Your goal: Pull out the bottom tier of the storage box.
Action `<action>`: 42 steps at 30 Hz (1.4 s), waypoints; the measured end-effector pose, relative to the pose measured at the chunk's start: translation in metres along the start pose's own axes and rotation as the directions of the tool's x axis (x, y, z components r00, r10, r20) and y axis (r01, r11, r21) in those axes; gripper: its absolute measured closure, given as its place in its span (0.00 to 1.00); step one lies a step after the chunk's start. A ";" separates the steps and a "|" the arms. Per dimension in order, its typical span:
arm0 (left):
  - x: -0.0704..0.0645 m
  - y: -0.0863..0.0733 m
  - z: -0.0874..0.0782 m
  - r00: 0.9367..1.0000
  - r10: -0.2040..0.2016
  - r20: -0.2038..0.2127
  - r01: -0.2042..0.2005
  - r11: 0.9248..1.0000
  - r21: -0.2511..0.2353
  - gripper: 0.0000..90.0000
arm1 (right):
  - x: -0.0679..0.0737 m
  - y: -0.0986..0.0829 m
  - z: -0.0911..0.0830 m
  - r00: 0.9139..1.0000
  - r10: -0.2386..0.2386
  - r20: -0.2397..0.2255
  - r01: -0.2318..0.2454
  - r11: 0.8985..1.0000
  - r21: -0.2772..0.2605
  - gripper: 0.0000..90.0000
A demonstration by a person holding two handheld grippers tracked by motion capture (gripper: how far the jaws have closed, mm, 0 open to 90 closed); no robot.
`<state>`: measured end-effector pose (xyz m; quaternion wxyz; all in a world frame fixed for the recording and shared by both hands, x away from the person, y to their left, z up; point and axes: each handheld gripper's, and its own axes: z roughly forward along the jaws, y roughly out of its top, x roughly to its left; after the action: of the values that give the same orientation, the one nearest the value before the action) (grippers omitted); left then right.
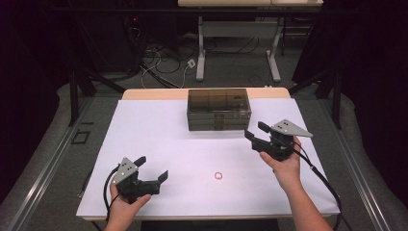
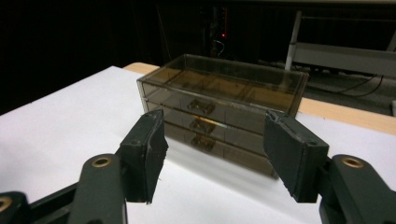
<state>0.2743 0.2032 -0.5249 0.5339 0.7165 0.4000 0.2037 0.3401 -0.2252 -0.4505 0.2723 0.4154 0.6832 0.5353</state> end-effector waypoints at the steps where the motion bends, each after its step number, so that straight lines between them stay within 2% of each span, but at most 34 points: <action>1: 0.000 0.000 0.000 1.000 0.002 0.001 -0.002 1.000 0.000 0.01 | 0.000 0.002 0.003 1.000 0.020 -0.014 -0.020 1.000 -0.016 0.44; 5: 0.000 0.000 0.001 1.000 0.004 0.003 -0.004 1.000 0.006 0.01 | 0.002 0.007 0.012 0.999 0.029 -0.025 -0.029 0.999 0.024 0.46; 8: 0.000 0.000 0.002 1.000 0.007 0.003 -0.007 1.000 0.006 0.01 | 0.002 0.009 0.020 0.996 0.069 -0.049 -0.067 0.997 0.043 0.46; 13: 0.001 0.000 0.003 1.000 0.006 0.005 -0.006 1.000 0.008 0.01 | 0.002 0.010 0.034 0.995 0.088 -0.040 -0.084 0.992 0.095 0.45; 18: 0.002 -0.002 0.003 1.000 0.017 0.004 -0.017 1.000 0.021 0.01 | -0.005 0.006 0.052 0.983 0.179 -0.040 -0.173 0.977 0.127 0.44; 20: 0.003 -0.002 0.003 1.000 0.015 0.003 -0.015 1.000 0.026 0.01 | -0.007 0.006 0.055 0.981 0.189 -0.043 -0.182 0.974 0.134 0.44; 22: 0.005 -0.003 0.003 1.000 0.008 -0.002 -0.008 1.000 0.028 0.02 | -0.010 0.003 0.065 0.973 0.225 -0.047 -0.216 0.966 0.146 0.44; 24: 0.006 -0.004 0.002 1.000 0.011 -0.003 -0.011 1.000 0.028 0.02 | -0.010 0.002 0.068 0.972 0.230 -0.054 -0.220 0.964 0.149 0.44; 25: 0.007 -0.004 0.002 1.000 0.001 -0.004 -0.001 1.000 0.030 0.02 | -0.009 0.001 0.074 0.966 0.249 -0.074 -0.234 0.958 0.165 0.44; 27: 0.007 -0.005 0.003 1.000 -0.006 -0.006 0.006 1.000 0.029 0.02 | -0.009 -0.002 0.080 0.961 0.262 -0.087 -0.244 0.954 0.177 0.44; 29: 0.008 -0.006 0.002 1.000 0.000 -0.008 0.001 1.000 0.031 0.02 | -0.008 -0.004 0.086 0.961 0.263 -0.083 -0.244 0.951 0.189 0.45; 31: 0.009 -0.006 0.002 1.000 0.001 -0.010 -0.001 0.999 0.033 0.02 | -0.005 -0.005 0.093 0.965 0.250 -0.082 -0.230 0.952 0.204 0.45; 34: 0.009 -0.006 0.002 1.000 0.000 -0.010 0.000 0.999 0.032 0.02 | 0.000 -0.006 0.103 0.956 0.279 -0.096 -0.252 0.940 0.228 0.44; 35: 0.009 -0.006 0.002 1.000 0.000 -0.010 0.000 0.999 0.032 0.02 | 0.000 -0.006 0.103 0.956 0.279 -0.096 -0.252 0.940 0.228 0.44; 36: 0.009 -0.006 0.001 1.000 0.001 -0.010 0.000 1.000 0.031 0.02 | 0.000 -0.007 0.110 0.948 0.307 -0.086 -0.279 0.929 0.245 0.45; 38: 0.009 -0.006 0.001 1.000 -0.001 -0.010 0.002 1.000 0.030 0.02 | 0.002 -0.007 0.117 0.947 0.314 -0.072 -0.286 0.921 0.263 0.45; 39: 0.009 -0.006 0.002 1.000 -0.008 -0.009 0.008 1.000 0.030 0.02 | 0.002 -0.008 0.120 0.940 0.331 -0.078 -0.301 0.916 0.266 0.45; 41: 0.010 -0.006 0.002 1.000 0.001 -0.008 -0.001 0.999 0.036 0.02 | 0.002 -0.008 0.125 0.934 0.350 -0.073 -0.318 0.906 0.279 0.46; 42: 0.010 -0.006 0.002 1.000 0.000 -0.008 0.001 0.999 0.036 0.02 | 0.002 -0.009 0.127 0.932 0.356 -0.071 -0.325 0.905 0.274 0.47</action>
<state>0.2794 0.2108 -0.5327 0.5195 0.7250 0.4059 0.1993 0.4405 -0.1595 -0.4942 0.0768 0.5275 0.6787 0.5052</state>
